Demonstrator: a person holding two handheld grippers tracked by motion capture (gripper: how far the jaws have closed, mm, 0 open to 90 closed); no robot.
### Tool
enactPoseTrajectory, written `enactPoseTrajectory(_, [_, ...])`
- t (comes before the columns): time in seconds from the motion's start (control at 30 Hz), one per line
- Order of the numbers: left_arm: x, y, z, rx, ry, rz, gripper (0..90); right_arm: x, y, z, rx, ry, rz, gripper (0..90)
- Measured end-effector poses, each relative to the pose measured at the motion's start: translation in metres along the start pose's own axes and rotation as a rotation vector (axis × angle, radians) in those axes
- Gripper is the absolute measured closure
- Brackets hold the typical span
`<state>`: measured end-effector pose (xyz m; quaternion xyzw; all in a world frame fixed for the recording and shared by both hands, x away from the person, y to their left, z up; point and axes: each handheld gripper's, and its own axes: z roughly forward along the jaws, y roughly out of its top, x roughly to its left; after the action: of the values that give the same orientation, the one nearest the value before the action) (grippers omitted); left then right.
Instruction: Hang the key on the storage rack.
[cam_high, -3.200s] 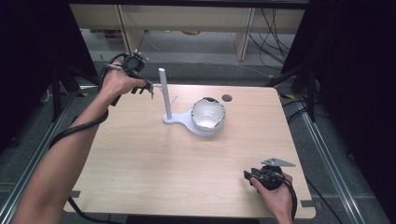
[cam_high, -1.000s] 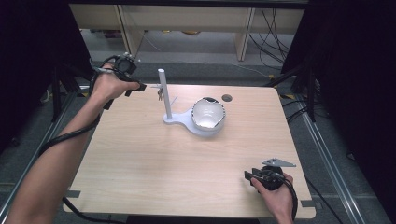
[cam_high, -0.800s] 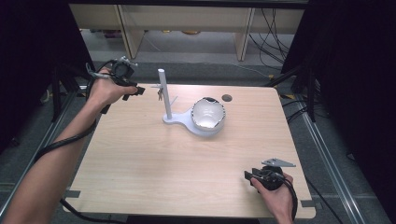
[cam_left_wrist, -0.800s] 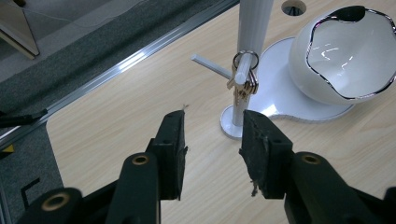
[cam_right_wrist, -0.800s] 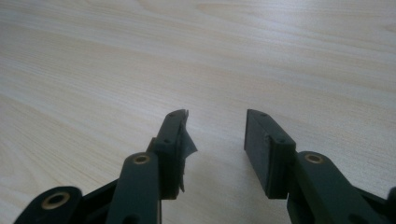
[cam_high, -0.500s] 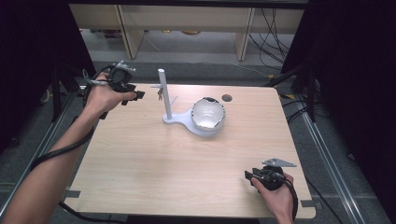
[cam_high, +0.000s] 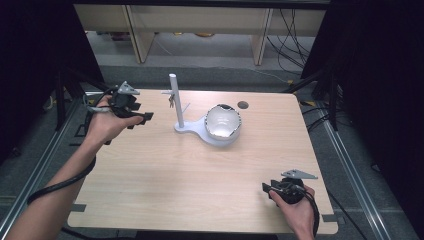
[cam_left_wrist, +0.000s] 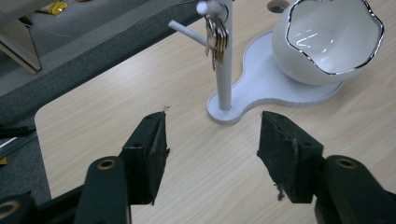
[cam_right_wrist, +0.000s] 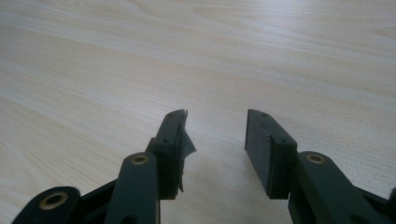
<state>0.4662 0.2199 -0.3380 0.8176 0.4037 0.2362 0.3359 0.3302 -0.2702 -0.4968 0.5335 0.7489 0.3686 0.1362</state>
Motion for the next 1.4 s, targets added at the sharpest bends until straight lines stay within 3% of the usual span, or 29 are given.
enactPoseTrajectory(0.4, [-0.007,-0.045,0.0,0.006,-0.007,-0.018,36.7,0.001,0.0,-0.001,0.004,-0.001,0.014,58.3])
enactPoseTrajectory(0.57, [-0.01,-0.06,0.0,-0.007,-0.006,-0.025,36.3,0.002,0.0,0.0,0.002,-0.007,0.011,58.2])
enactPoseTrajectory(0.63, [-0.013,-0.073,0.001,-0.018,-0.008,-0.041,36.0,0.002,0.0,-0.001,0.003,-0.003,0.014,58.2])
enactPoseTrajectory(0.67, [-0.015,-0.077,0.002,-0.025,-0.001,-0.056,35.9,0.002,0.0,-0.001,0.003,-0.003,0.014,58.2])
enactPoseTrajectory(0.73, [-0.015,-0.082,0.001,-0.011,0.0,-0.04,35.6,0.002,0.0,-0.001,0.003,-0.003,0.014,58.2])
enactPoseTrajectory(0.8, [-0.018,-0.098,0.004,-0.017,0.014,-0.046,35.6,0.002,0.0,-0.001,0.002,-0.003,0.013,58.1])
enactPoseTrajectory(0.87, [-0.019,-0.103,0.004,-0.017,0.028,-0.048,35.6,0.002,0.0,-0.001,0.001,-0.004,0.013,58.1])
enactPoseTrajectory(0.9, [-0.023,-0.114,0.007,-0.031,0.036,-0.081,35.4,0.004,0.0,-0.002,0.008,-0.003,0.044,58.1])
enactPoseTrajectory(0.97, [-0.022,-0.119,0.006,-0.01,0.036,-0.061,35.2,0.004,0.0,-0.002,0.007,-0.002,0.043,58.1])
enactPoseTrajectory(1.0, [-0.024,-0.125,0.009,-0.029,0.041,-0.089,35.2,0.004,0.0,-0.002,0.007,-0.002,0.043,58.1])
enactPoseTrajectory(1.03, [-0.024,-0.131,0.008,-0.008,0.043,-0.068,35.2,0.004,0.0,-0.002,0.007,-0.002,0.043,58.0])
enactPoseTrajectory(1.13, [-0.03,-0.155,0.012,-0.008,0.063,-0.088,35.1,0.004,0.0,-0.002,0.007,-0.006,0.04,58.0])
enactPoseTrajectory(1.2, [-0.031,-0.161,0.014,-0.013,0.063,-0.096,35.0,0.005,0.0,-0.001,0.01,-0.008,0.045,57.9])
enactPoseTrajectory(1.23, [-0.033,-0.167,0.015,-0.014,0.064,-0.1,35.0,0.002,0.0,-0.001,0.006,-0.013,0.014,57.9])
enactPoseTrajectory(1.3, [-0.039,-0.183,0.019,-0.022,0.059,-0.137,34.9,0.002,0.0,0.0,-0.004,-0.014,0.009,57.7])
enactPoseTrajectory(1.33, [-0.039,-0.183,0.019,-0.022,0.059,-0.137,34.9,0.002,0.0,0.0,-0.004,-0.014,0.009,57.7])
enactPoseTrajectory(1.4, [-0.045,-0.192,0.024,-0.07,0.061,-0.174,34.7,0.002,0.0,0.0,-0.007,0.004,0.01,57.5])
